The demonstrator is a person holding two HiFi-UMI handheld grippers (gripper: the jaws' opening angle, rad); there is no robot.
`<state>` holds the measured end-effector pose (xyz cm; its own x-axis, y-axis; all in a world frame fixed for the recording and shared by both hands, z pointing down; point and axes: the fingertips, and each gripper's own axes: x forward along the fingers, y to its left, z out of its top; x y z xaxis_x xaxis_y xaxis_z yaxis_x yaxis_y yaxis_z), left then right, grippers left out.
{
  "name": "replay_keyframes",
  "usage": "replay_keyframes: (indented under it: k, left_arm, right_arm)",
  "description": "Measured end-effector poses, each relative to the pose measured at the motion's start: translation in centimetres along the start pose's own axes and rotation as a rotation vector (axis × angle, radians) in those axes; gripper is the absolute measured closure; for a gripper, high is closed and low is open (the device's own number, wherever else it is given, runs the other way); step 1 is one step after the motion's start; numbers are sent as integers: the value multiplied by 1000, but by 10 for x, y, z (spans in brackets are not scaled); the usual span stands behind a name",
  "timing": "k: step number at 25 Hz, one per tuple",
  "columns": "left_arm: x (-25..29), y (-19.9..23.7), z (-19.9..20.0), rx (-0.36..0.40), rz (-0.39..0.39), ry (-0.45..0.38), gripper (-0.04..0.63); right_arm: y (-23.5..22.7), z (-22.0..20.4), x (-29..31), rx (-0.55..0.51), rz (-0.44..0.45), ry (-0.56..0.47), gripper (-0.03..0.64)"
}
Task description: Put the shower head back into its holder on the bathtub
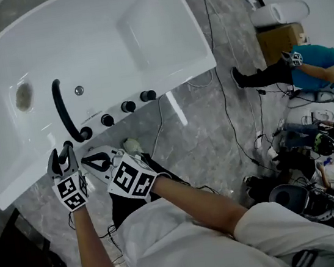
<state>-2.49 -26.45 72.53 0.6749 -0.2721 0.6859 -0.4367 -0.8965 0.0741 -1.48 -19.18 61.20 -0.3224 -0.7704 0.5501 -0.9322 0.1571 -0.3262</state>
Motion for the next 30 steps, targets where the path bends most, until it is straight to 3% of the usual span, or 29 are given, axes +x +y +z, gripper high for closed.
replay_keyframes:
  k: [6, 10, 15, 27, 30]
  left_arm:
    - [-30, -9, 24, -2, 35, -18, 376]
    - [-57, -16, 45, 0, 82, -75, 376]
    - [-81, -48, 68, -7, 80, -129, 381]
    - [-149, -84, 106, -65, 178, -251, 578]
    - [-168, -101, 119, -87, 173, -284, 583]
  right_arm:
    - [11, 26, -25, -46, 28, -32, 598]
    - [17, 40, -38, -101, 63, -63, 598]
    - [10, 46, -65, -127, 60, -97, 598]
    - [11, 62, -114, -207, 111, -165, 598]
    - [16, 71, -130, -231, 140, -191, 598]
